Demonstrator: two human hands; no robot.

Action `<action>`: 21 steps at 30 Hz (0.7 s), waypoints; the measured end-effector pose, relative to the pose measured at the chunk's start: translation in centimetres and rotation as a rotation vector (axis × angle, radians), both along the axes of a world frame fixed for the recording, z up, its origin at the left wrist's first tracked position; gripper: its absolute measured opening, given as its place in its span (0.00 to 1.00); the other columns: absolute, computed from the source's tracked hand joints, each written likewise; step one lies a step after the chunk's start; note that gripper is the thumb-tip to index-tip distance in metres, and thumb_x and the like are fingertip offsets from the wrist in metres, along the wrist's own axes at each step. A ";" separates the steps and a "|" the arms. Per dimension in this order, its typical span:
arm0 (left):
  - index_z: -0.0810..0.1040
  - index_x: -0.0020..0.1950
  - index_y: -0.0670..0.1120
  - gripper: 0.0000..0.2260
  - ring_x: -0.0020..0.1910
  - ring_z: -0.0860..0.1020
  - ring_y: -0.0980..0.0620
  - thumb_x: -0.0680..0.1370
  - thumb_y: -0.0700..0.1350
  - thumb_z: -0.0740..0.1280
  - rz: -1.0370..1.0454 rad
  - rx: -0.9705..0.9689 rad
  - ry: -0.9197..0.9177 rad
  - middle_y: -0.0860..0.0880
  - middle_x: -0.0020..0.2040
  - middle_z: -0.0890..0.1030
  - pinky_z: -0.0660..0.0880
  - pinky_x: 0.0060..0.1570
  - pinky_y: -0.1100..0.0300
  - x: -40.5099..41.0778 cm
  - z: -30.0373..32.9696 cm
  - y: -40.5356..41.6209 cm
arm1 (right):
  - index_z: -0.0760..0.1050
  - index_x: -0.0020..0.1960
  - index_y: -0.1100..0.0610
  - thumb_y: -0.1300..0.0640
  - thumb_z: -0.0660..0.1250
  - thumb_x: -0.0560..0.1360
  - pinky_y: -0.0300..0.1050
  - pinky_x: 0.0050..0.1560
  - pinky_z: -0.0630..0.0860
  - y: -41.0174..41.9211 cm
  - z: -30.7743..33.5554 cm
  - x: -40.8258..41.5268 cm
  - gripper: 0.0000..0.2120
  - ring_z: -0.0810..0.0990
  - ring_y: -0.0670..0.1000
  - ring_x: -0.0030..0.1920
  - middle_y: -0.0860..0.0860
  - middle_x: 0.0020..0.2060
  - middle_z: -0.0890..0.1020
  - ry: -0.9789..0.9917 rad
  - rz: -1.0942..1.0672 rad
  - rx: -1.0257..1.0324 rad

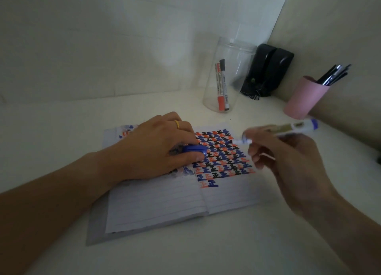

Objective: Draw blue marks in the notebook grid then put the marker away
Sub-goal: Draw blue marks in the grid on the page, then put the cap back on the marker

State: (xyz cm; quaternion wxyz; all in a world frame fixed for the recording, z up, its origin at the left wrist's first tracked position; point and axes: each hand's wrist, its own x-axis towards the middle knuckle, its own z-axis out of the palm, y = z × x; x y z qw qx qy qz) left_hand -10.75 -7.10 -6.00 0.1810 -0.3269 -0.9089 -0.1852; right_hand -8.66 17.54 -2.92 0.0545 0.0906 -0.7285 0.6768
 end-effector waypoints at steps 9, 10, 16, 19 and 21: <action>0.81 0.54 0.55 0.17 0.50 0.75 0.55 0.79 0.63 0.60 0.018 -0.026 -0.021 0.58 0.50 0.82 0.74 0.49 0.52 0.1 -0.1 0.0 | 0.81 0.46 0.59 0.63 0.71 0.74 0.40 0.32 0.73 -2.6 -1.1 -5.6 0.02 0.75 0.49 0.32 0.52 0.31 0.79 -0.113 0.003 -0.232; 0.81 0.54 0.55 0.16 0.50 0.74 0.55 0.79 0.63 0.60 0.020 -0.032 -0.025 0.58 0.50 0.82 0.74 0.49 0.52 0.0 0.0 0.1 | 0.81 0.46 0.59 0.63 0.71 0.74 0.41 0.33 0.73 -2.6 -1.6 -5.6 0.02 0.76 0.49 0.33 0.53 0.31 0.80 -0.112 0.008 -0.230; 0.76 0.54 0.55 0.15 0.48 0.74 0.56 0.82 0.60 0.54 0.064 0.015 -0.052 0.58 0.47 0.78 0.72 0.49 0.54 0.2 0.3 0.2 | 0.82 0.48 0.60 0.61 0.65 0.78 0.43 0.35 0.76 -1.9 -2.1 -6.4 0.07 0.81 0.52 0.34 0.56 0.32 0.84 -0.106 0.060 -0.338; 0.72 0.52 0.58 0.09 0.47 0.74 0.58 0.82 0.58 0.55 0.105 0.172 -0.119 0.61 0.45 0.74 0.69 0.48 0.61 0.5 -0.2 0.4 | 0.83 0.46 0.58 0.62 0.66 0.78 0.44 0.36 0.77 -1.7 -2.3 -6.1 0.07 0.81 0.51 0.33 0.56 0.32 0.84 -0.101 0.064 -0.314; 0.72 0.53 0.59 0.06 0.48 0.74 0.59 0.81 0.56 0.56 0.160 0.217 -0.105 0.64 0.46 0.73 0.67 0.48 0.64 0.3 -0.3 0.1 | 0.83 0.43 0.56 0.63 0.68 0.77 0.44 0.36 0.77 -1.7 -2.3 -6.1 0.07 0.81 0.51 0.33 0.55 0.31 0.84 -0.091 0.070 -0.317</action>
